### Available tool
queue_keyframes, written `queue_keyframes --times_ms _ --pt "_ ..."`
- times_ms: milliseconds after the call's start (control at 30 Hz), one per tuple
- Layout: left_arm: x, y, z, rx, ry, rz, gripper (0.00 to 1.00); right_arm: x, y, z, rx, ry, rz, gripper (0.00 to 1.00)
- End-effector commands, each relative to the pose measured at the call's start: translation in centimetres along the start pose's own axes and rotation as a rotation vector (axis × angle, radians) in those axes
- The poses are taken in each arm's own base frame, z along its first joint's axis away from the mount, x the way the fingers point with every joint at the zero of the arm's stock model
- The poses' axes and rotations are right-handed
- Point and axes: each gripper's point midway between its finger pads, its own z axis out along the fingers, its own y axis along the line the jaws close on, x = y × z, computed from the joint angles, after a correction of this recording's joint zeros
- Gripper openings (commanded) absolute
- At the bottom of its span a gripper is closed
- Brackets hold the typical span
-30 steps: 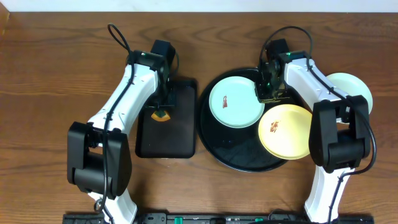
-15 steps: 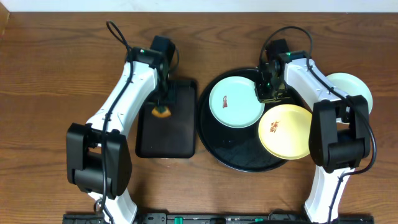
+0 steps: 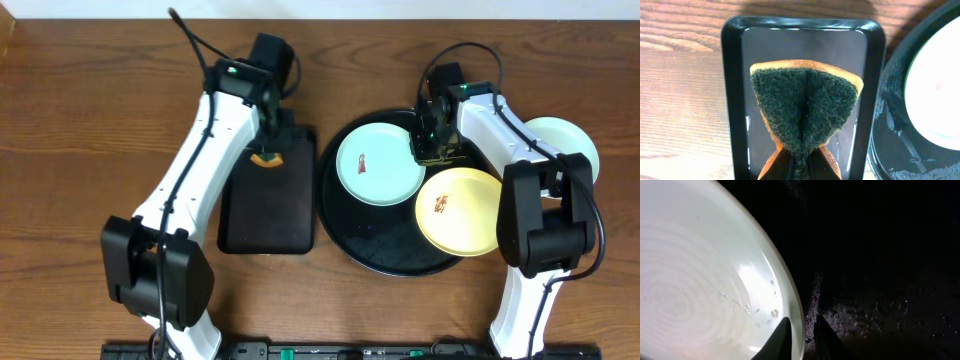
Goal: Clean dirty plates on tray and stack at the side
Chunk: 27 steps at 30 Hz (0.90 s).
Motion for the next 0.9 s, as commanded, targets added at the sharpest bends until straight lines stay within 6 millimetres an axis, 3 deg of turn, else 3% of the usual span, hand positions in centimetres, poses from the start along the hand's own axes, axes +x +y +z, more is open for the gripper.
queue_keyframes --times_ms 0,467,733,867 --pt "0.5 0.6 -0.2 -0.056 -0.005 0.008 0.08 -0.6 0.3 -1.2 0.004 -0.032 -0.023 0.15" --pt "1.1 1.3 0.6 -0.098 0.015 0.002 0.08 -0.6 0.4 -1.2 0.004 -0.033 -0.024 0.15" --pt "1.3 -0.3 1.7 -0.028 0.054 0.007 0.08 -0.6 0.4 -1.2 0.003 -0.033 -0.024 0.08" --pt "0.8 1.2 2.2 -0.128 0.035 0.014 0.07 -0.6 0.4 -1.2 0.003 -0.032 -0.024 0.1"
